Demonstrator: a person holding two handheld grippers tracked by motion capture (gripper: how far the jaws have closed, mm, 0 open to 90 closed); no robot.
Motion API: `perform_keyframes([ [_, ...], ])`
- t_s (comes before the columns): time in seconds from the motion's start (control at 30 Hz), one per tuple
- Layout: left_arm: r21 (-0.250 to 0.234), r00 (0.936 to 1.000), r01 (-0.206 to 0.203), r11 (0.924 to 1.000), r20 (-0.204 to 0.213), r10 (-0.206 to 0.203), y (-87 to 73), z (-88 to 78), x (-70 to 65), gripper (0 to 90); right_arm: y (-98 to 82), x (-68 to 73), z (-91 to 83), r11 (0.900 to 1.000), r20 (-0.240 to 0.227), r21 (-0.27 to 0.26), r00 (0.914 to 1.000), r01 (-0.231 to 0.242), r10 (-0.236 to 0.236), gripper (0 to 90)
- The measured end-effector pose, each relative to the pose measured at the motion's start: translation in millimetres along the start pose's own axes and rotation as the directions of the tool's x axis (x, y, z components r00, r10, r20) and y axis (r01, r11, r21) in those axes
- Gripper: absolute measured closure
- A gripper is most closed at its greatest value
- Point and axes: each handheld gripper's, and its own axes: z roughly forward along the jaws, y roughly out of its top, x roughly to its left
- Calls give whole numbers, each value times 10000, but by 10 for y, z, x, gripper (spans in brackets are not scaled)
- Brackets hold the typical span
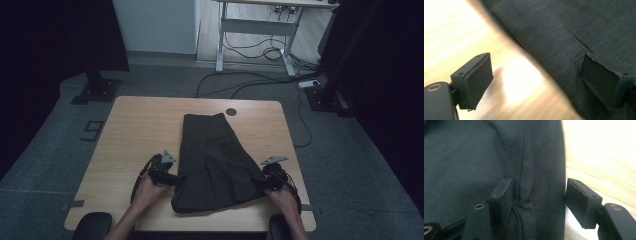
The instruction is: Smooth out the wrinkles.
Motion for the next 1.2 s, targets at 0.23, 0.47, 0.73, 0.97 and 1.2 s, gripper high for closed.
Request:
perform_keyframes([
  [0.23, -10, 9966, 389, 9992, -722, -389, -51, -70, 268, 125, 101, 267, 99, 9987, -769, 12, 9958, 500, -498, 347],
  [0.47, -155, 9952, 607, 9980, -753, -617, -103, -167, 384, 143, 197, 423, 163, 9949, -1031, -7, 9896, 1005, -1000, 296],
  [0.73, -813, 9947, 485, 9955, -868, -555, -303, -579, 463, 134, 156, 271, -73, 9936, -476, -981, 9970, 567, -616, 195],
  [0.97, -602, 9890, 1115, 9919, -912, -1167, -636, -708, 644, 138, 36, 32, -133, 9913, 245, -1319, 9997, 10, 22, 143],
  [1.2, 70, 9908, 961, 9953, -960, -950, -656, -530, 642, 135, -103, -87, 19, 9925, 405, -1187, 9986, -286, 336, 121],
])
